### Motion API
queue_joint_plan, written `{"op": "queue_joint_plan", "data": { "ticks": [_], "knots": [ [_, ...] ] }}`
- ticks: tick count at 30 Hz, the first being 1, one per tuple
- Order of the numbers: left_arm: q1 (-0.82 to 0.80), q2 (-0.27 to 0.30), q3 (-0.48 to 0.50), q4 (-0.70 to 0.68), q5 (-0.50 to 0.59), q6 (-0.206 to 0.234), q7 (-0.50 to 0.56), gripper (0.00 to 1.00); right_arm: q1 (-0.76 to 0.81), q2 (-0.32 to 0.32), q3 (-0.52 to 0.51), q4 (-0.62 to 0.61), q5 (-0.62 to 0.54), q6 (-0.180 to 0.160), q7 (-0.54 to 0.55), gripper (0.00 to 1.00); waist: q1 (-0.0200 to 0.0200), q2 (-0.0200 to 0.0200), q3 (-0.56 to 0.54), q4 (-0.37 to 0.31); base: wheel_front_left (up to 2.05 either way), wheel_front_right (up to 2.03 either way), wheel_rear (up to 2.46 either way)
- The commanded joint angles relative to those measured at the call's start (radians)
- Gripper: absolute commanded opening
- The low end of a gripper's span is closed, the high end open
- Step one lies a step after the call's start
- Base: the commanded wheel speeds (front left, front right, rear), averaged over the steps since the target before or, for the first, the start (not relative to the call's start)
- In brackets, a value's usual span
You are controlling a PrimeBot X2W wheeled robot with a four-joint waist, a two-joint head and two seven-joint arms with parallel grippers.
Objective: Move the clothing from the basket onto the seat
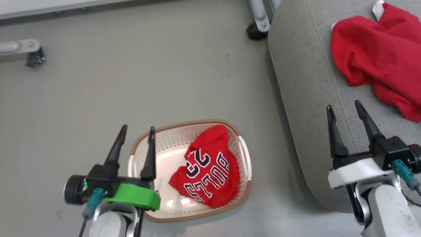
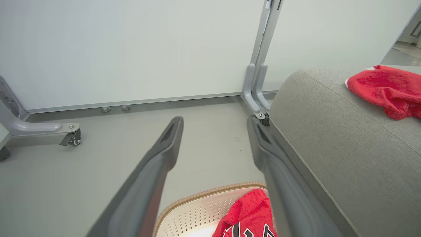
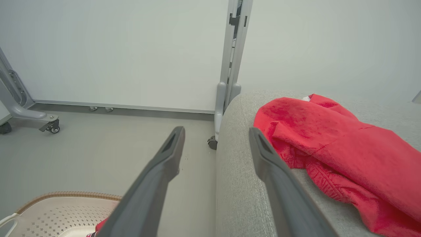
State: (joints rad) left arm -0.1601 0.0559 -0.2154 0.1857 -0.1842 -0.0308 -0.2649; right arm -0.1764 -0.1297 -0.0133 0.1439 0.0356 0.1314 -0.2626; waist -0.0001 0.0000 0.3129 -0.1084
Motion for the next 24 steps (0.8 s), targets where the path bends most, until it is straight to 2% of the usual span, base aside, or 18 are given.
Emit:
{"op": "queue_joint_plan", "data": {
  "ticks": [1,5,9,12,18,24],
  "knots": [
    [0.035,-0.001,0.024,0.001,-0.001,0.02,0.001,1.0,0.033,0.001,0.003,-0.018,0.01,-0.001,-0.003,1.0,0.0001,0.0,-0.128,0.113,0.0,0.0,0.0],
    [0.087,-0.005,0.061,-0.03,0.0,0.053,0.001,1.0,0.093,0.016,0.019,-0.081,0.028,-0.001,-0.003,1.0,0.0001,0.0,-0.18,0.136,0.0,0.0,0.0],
    [0.142,-0.005,0.062,-0.059,-0.047,0.073,0.001,1.0,0.154,0.024,0.035,-0.125,0.057,-0.001,-0.003,1.0,0.0001,0.0,-0.23,0.148,0.0,0.0,0.0],
    [0.183,-0.005,0.056,-0.088,-0.054,0.072,0.001,1.0,0.197,0.029,0.044,-0.144,0.076,-0.001,-0.003,1.0,0.0001,0.0,-0.27,0.149,0.0,0.0,0.0],
    [0.264,-0.005,0.035,-0.152,0.003,0.063,0.001,1.0,0.271,0.042,0.046,-0.157,0.088,-0.001,-0.003,1.0,0.0001,0.0,-0.322,0.141,0.0,0.0,0.0],
    [0.318,-0.005,0.018,-0.151,-0.007,0.079,0.001,1.0,0.325,0.05,0.067,-0.142,0.087,-0.001,-0.003,1.0,0.0001,0.0,-0.375,0.127,0.0,0.0,0.0]
  ]
}}
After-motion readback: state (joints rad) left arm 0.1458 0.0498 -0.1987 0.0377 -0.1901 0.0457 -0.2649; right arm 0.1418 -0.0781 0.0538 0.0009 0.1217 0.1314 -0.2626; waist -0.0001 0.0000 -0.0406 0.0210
